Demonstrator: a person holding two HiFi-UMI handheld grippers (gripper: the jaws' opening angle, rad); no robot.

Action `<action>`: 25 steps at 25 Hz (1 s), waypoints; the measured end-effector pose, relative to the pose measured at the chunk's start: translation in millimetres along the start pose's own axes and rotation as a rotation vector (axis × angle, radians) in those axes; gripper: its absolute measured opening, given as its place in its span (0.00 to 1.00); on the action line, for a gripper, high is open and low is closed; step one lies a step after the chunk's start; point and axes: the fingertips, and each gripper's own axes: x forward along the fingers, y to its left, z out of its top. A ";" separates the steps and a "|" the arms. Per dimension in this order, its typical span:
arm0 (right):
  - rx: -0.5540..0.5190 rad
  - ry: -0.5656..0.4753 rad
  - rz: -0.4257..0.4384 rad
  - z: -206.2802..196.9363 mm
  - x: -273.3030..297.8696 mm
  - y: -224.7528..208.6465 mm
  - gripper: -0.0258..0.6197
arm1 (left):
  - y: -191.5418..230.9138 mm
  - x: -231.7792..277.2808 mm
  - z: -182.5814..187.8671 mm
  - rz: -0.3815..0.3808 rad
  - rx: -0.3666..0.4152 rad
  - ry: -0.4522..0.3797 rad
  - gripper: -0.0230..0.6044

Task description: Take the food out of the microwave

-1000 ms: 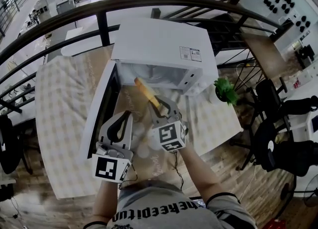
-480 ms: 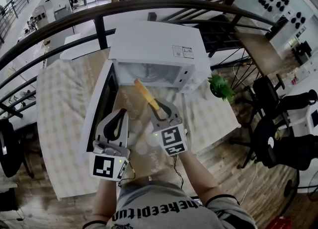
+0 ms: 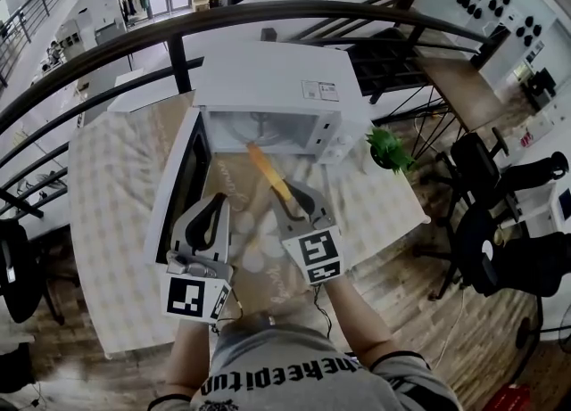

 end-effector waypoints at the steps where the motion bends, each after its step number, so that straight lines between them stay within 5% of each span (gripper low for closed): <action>1: 0.005 -0.006 -0.002 2.1 -3.5 0.4 0.18 | -1.3 -1.5 1.6 0.000 0.001 -0.002 0.06; 25: 0.104 -0.131 -0.078 34.5 -81.7 -2.6 0.18 | -20.5 -27.4 30.2 0.010 0.022 -0.037 0.06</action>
